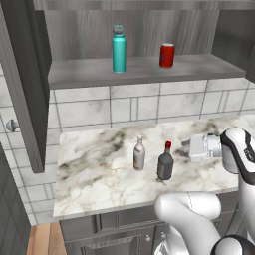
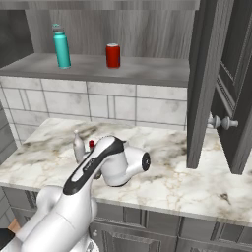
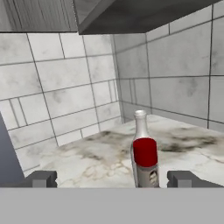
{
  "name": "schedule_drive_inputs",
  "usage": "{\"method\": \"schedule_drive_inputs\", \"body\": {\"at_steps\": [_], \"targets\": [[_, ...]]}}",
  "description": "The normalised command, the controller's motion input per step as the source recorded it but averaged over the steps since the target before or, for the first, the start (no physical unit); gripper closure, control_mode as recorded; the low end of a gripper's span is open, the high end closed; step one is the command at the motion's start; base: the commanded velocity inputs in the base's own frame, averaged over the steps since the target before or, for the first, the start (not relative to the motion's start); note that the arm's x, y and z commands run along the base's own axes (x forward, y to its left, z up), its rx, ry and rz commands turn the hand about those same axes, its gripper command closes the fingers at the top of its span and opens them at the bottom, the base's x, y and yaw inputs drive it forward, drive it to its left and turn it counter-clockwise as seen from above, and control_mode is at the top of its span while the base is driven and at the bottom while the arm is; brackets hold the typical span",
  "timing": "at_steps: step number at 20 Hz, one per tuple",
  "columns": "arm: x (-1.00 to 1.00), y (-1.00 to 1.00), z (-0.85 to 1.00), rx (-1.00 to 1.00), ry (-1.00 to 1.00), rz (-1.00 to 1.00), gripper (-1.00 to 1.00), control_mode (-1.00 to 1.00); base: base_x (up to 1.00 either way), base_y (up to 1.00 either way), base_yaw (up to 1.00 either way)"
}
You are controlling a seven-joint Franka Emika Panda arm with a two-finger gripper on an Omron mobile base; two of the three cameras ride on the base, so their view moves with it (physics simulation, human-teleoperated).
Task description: Sort all alcoholic drinks to one cabinet, and non-alcoholic drinks to the other.
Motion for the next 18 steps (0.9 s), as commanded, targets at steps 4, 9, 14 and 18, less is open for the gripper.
{"method": "schedule_drive_inputs", "body": {"at_steps": [4, 9, 14, 18], "targets": [[0.21, 0.0, -0.21, 0.01, 0.0, 0.0, -1.0, -1.0, 0.0, 0.0, 0.0], [0.25, 0.0, -0.16, 0.02, 0.0, 0.0, -1.0, -1.0, 0.0, 0.0, 0.0], [0.23, 0.0, -0.17, 0.02, 0.0, 0.0, -1.0, -1.0, 0.0, 0.0, 0.0], [0.27, 0.01, -0.17, 0.02, 0.0, 0.0, -1.0, -1.0, 0.0, 0.0, 0.0]]}}
